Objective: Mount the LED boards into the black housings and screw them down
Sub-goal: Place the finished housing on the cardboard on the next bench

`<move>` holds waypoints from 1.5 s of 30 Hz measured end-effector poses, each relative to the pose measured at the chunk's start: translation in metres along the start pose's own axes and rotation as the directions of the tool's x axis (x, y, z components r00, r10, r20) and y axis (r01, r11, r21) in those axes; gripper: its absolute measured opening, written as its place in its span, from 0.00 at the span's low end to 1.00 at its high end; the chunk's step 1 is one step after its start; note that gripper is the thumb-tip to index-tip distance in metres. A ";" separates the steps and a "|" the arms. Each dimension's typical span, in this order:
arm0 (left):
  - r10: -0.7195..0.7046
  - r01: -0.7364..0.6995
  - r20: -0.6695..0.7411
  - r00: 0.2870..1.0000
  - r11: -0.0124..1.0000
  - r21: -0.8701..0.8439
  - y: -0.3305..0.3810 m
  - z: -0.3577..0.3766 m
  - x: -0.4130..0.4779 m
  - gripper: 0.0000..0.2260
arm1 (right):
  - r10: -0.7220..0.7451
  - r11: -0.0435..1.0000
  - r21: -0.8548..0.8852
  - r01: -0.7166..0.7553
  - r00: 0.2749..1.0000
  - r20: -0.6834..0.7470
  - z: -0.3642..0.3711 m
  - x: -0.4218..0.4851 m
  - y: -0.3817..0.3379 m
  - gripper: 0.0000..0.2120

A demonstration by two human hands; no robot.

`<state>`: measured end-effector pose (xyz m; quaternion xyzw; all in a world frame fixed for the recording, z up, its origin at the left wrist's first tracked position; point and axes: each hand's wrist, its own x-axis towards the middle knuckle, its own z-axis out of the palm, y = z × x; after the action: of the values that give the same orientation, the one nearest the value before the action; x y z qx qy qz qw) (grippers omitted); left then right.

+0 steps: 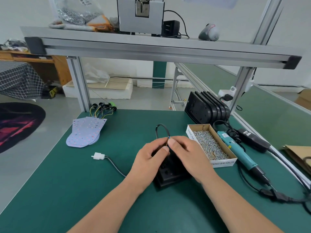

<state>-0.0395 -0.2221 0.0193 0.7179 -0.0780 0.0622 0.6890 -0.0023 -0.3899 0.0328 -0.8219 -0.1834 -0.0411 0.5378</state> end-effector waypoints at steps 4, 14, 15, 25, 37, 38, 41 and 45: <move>0.011 -0.011 0.000 1.000 0.999 0.035 0.002 -0.001 -0.001 0.12 | 0.006 0.998 0.067 -0.005 1.000 -0.013 0.001 0.004 -0.002 0.07; 0.008 -0.008 -0.001 1.000 0.996 0.093 -0.002 -0.004 0.001 0.11 | 0.088 0.871 0.481 -0.096 0.995 0.040 0.012 0.010 -0.002 0.05; -0.009 0.009 -0.007 1.000 0.994 0.106 -0.004 -0.005 0.002 0.10 | 0.084 0.879 0.467 -0.093 0.996 0.041 0.013 0.011 -0.001 0.05; -0.032 0.020 0.045 0.998 0.969 0.245 -0.010 -0.007 0.006 0.07 | 0.130 0.899 0.435 -0.052 0.980 -0.152 0.024 0.008 -0.001 0.06; -0.026 0.016 0.027 0.999 0.948 0.317 -0.012 -0.007 0.007 0.06 | 0.134 0.877 0.479 -0.045 0.979 -0.153 0.025 0.007 0.001 0.07; -0.030 0.020 0.027 0.999 0.946 0.323 -0.011 -0.007 0.007 0.06 | 0.130 0.876 0.480 -0.041 0.979 -0.154 0.025 0.006 0.001 0.07; -0.038 0.027 0.030 0.999 0.951 0.308 -0.010 -0.007 0.006 0.06 | 0.130 0.871 0.491 -0.028 0.976 -0.175 0.024 0.006 0.000 0.06; -0.079 0.069 0.069 0.994 0.988 0.136 -0.008 -0.012 0.003 0.11 | 0.186 0.814 0.578 -0.057 0.968 -0.166 0.021 0.009 -0.001 0.05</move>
<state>-0.0348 -0.2094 0.0125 0.7666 -0.0723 0.0149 0.6379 0.0030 -0.3682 0.0277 -0.6248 -0.0749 -0.0386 0.7762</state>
